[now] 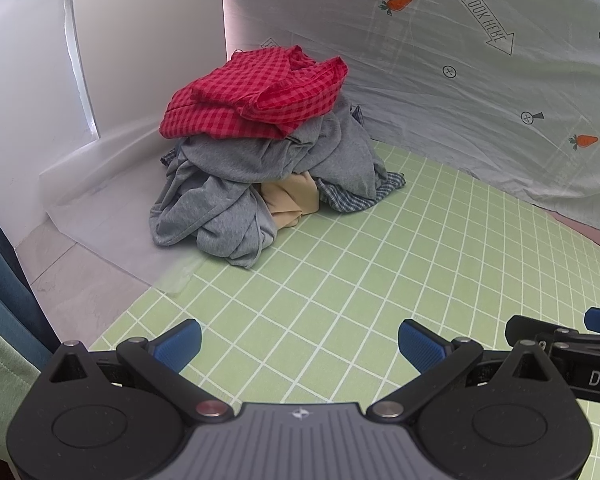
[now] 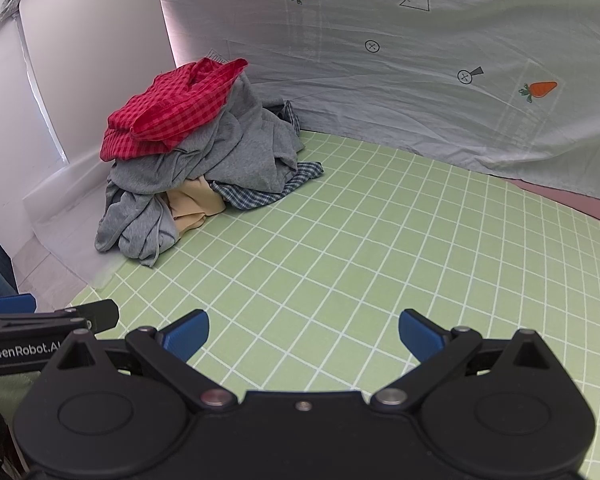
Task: Fold clothes
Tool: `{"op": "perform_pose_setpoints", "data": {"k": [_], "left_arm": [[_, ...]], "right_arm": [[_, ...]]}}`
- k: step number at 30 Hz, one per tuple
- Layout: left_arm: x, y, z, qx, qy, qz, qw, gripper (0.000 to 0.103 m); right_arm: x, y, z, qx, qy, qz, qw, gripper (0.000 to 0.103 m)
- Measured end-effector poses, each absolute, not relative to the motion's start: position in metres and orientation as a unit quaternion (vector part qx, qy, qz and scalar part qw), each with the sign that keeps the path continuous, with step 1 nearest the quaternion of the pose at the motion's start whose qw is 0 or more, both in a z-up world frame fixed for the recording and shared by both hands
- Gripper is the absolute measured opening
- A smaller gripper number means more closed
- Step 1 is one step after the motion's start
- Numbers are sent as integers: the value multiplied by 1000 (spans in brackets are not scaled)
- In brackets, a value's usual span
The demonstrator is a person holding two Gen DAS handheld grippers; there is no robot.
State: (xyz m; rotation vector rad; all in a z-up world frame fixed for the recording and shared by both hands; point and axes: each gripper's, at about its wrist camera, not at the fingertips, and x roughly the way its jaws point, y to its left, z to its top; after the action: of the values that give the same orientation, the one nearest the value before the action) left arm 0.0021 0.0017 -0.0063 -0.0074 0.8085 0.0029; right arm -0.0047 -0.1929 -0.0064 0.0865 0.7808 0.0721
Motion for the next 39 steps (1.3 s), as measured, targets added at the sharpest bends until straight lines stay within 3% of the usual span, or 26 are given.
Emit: {"op": "perform_pose_setpoints", "data": {"k": [11, 23, 30, 35, 38, 39], "left_arm": [[35, 30, -14, -23, 442, 27, 896, 103], [178, 110, 12, -98, 456, 57, 883, 100], [280, 150, 33, -149, 477, 52, 864, 81], [331, 163, 44, -151, 473, 43, 867, 76], [351, 162, 38, -158, 478, 34, 864, 61], [354, 160, 32, -165, 480, 28, 861, 52]], "right_arm": [[26, -180, -15, 24, 391, 34, 920, 101], [163, -137, -8, 10, 403, 72, 912, 83], [281, -94, 20, -30, 419, 109, 901, 81], [338, -77, 44, -29, 423, 124, 897, 80], [365, -63, 42, -43, 441, 129, 887, 79], [371, -59, 37, -48, 450, 128, 883, 71]]}}
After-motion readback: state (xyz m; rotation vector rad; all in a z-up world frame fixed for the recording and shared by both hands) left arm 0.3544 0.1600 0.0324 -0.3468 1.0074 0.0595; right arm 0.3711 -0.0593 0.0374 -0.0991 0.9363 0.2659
